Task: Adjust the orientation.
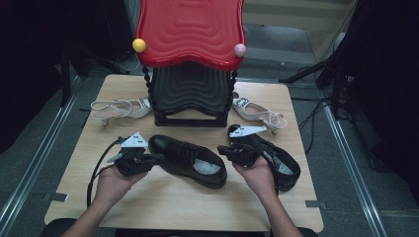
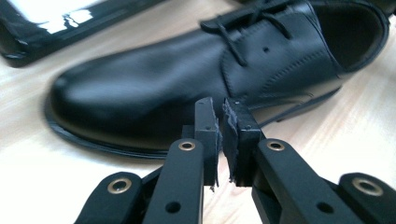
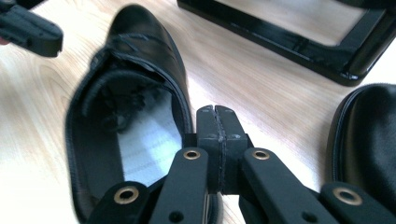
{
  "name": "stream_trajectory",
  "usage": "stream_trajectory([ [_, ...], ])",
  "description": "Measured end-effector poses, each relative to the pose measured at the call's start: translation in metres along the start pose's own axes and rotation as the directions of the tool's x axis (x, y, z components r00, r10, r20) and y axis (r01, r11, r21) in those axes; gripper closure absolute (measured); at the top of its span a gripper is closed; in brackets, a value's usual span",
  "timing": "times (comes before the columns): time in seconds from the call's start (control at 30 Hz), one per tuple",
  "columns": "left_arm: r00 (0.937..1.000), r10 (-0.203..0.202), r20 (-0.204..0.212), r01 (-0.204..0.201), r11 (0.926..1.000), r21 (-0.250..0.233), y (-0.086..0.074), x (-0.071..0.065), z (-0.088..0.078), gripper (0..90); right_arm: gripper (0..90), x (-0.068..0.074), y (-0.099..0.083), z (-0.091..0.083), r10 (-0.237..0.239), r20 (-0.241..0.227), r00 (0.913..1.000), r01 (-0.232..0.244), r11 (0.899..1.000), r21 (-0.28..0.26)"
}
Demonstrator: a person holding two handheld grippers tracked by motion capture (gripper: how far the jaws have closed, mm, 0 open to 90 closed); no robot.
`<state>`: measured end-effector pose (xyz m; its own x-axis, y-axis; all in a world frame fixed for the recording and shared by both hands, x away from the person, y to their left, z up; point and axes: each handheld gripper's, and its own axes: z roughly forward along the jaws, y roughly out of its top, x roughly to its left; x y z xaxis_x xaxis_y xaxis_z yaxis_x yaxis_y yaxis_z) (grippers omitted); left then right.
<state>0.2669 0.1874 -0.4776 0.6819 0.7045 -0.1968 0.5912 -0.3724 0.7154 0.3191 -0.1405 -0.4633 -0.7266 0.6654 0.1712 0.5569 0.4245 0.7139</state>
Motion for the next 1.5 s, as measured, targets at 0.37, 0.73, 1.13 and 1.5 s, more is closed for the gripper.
stream_trajectory([
  [0.37,0.9995,0.020,0.026,-0.021,0.9985,0.050,-0.002,-0.013,0.023,84.4,90.0,-0.004,-0.001,0.017,-0.004,-0.040,0.9992,0.006,0.999,0.043],
  [0.73,0.9980,0.032,0.055,-0.037,0.9949,0.093,-0.004,-0.017,0.037,84.4,90.0,-0.002,-0.002,0.017,0.001,-0.043,0.9991,0.001,0.999,0.043],
  [1.13,0.9980,0.012,0.062,-0.017,0.9962,0.086,-0.004,-0.015,0.038,84.4,90.0,0.007,-0.010,0.010,0.003,-0.037,0.9993,-0.001,0.999,0.044],
  [1.5,0.9965,-0.015,0.082,0.009,0.9977,0.067,0.000,-0.010,0.044,84.3,90.0,0.015,-0.023,0.002,0.037,-0.030,0.9989,-0.036,0.999,0.034],
])
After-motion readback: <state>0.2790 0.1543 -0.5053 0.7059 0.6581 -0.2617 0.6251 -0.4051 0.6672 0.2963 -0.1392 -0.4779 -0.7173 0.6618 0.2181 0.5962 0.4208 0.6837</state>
